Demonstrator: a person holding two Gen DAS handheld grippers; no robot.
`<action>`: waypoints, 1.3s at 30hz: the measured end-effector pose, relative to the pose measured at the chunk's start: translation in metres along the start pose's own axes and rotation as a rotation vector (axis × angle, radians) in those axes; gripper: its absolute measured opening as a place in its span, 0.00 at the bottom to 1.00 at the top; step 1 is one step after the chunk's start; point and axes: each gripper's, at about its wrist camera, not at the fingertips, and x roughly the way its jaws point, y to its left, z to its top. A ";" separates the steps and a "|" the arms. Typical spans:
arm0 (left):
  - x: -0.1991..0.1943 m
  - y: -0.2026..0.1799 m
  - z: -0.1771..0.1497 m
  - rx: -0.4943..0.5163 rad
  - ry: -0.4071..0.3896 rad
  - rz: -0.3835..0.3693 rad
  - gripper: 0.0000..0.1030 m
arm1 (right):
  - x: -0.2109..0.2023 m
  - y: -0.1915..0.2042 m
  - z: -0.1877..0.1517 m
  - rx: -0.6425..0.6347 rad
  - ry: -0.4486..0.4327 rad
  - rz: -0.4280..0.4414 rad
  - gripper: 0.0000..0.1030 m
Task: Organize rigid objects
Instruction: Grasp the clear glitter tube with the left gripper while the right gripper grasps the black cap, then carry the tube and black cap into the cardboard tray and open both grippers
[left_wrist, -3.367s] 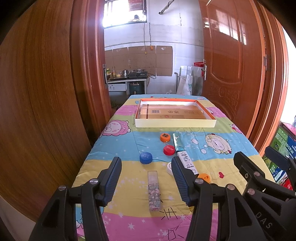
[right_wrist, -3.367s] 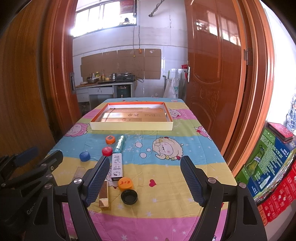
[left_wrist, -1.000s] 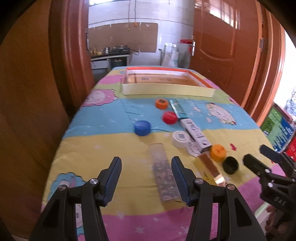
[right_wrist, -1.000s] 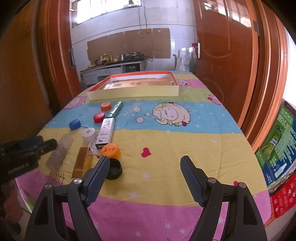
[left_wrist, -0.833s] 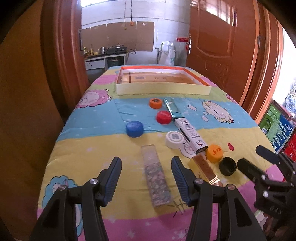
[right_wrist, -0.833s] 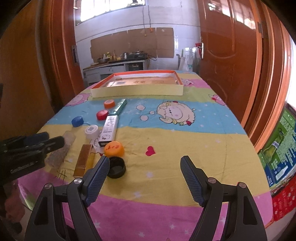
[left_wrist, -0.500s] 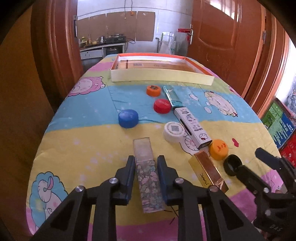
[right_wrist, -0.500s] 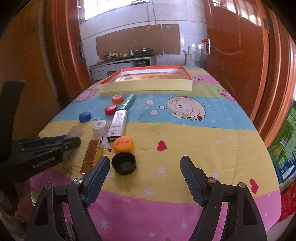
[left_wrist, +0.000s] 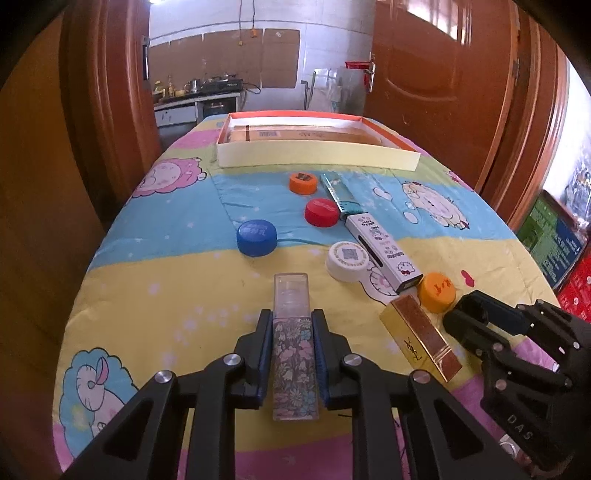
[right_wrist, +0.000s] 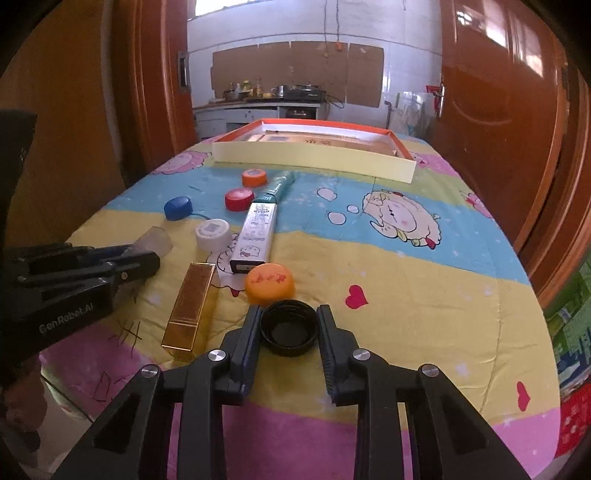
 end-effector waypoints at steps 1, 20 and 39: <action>-0.001 -0.001 -0.001 0.002 -0.005 0.004 0.20 | 0.000 -0.001 0.000 0.006 0.004 0.003 0.29; -0.047 0.008 0.104 0.035 -0.176 0.033 0.20 | -0.040 -0.057 0.088 0.021 -0.153 0.043 0.29; 0.150 0.051 0.237 -0.119 0.108 -0.018 0.20 | 0.138 -0.111 0.241 0.082 0.009 0.051 0.29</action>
